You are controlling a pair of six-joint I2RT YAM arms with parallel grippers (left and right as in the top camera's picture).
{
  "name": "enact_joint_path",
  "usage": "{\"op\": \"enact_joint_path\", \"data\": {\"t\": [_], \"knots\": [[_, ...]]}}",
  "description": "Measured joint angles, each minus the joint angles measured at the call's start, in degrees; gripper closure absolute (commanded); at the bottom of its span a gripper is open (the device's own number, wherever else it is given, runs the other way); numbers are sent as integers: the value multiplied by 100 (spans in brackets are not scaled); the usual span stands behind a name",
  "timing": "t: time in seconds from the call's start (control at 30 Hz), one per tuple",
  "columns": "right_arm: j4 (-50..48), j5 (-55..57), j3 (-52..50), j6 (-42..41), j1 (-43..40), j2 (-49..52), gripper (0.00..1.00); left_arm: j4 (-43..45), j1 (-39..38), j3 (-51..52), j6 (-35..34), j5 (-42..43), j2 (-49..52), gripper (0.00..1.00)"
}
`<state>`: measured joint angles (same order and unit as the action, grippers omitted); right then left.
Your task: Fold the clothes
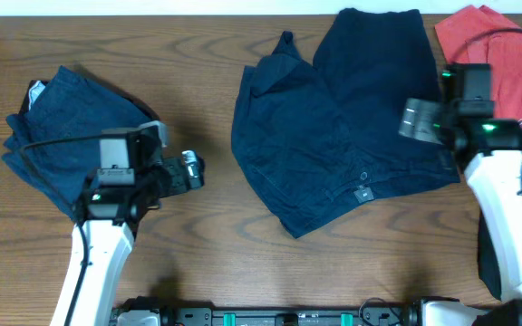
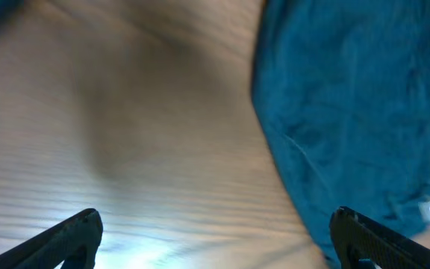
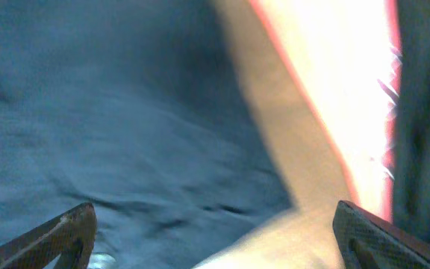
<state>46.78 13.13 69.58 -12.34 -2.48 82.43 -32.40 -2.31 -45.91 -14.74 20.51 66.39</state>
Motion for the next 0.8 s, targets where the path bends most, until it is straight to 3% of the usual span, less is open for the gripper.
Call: {"op": "enact_joint_path", "data": {"t": [0.17,0.43,0.5,0.57,0.6,0.7,0.8], "knots": [[472,138,-2,-48,-907,175,1,153,-861,0,-809,304,809,6],[595,192,-7,-39,-1220,190,1,1196,-2671,0,-2575,522,2369,23],[608,190,-7,-26,-1228,190,1,1510,-3051,0,-2986,549,2656,46],[614,190,-7,-22,-1228,190,1,1797,-3379,0,-3303,577,2883,82],[616,190,-7,-22,-1228,190,1,1884,-3534,0,-3412,592,2983,94],[638,186,-7,-22,-1231,190,1,1829,-3733,0,-3545,588,3108,94],[675,94,-7,-7,-1228,190,1,1110,-3600,-52,-3392,481,3051,94]]}}
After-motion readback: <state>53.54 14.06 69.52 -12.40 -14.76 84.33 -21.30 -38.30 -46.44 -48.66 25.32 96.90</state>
